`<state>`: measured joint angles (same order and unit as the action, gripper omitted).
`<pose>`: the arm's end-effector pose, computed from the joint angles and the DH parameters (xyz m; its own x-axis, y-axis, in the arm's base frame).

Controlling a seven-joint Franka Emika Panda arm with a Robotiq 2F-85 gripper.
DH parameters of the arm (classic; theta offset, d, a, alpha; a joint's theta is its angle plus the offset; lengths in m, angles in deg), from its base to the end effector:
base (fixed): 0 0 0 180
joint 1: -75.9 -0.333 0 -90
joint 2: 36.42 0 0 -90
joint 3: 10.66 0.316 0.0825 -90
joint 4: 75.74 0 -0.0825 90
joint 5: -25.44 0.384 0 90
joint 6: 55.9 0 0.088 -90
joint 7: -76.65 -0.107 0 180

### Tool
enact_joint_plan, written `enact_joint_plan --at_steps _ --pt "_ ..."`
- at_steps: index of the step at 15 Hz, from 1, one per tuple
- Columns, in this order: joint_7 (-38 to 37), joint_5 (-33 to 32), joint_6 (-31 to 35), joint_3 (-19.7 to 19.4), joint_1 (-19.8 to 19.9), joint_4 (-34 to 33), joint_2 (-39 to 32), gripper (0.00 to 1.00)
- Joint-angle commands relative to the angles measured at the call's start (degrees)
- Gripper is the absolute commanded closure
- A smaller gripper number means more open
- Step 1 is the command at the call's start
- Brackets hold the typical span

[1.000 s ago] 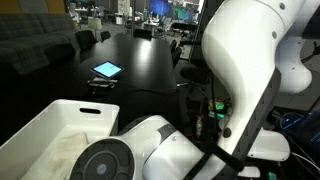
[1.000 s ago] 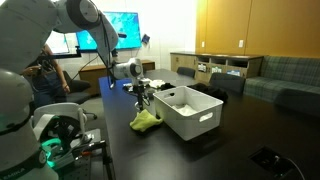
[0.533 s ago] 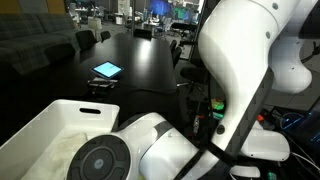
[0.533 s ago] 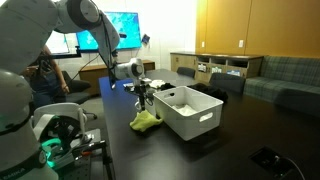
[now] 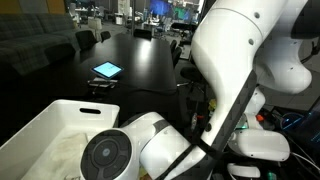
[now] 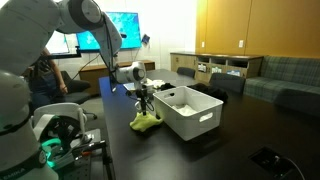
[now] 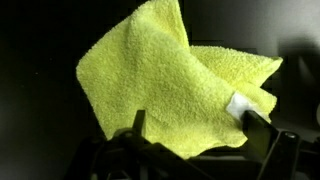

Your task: Pick up the cloths from the table and put them in the box, then pick up the marker and the seal tape put them in the cup

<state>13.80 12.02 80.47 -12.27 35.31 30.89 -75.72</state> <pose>0.4807 0.3864 0.1336 0.9742 -0.2205 0.0490 -0.2259 -0.9473 0.2273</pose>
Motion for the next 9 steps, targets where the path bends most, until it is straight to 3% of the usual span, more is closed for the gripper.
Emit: enact_joint_plan --at_steps 1,9 --pt "0.45 -0.93 3.38 0.78 1.26 2.08 0.09 0.0" --pt "1.9 -5.73 3.67 -0.09 -1.07 3.62 2.54 0.0"
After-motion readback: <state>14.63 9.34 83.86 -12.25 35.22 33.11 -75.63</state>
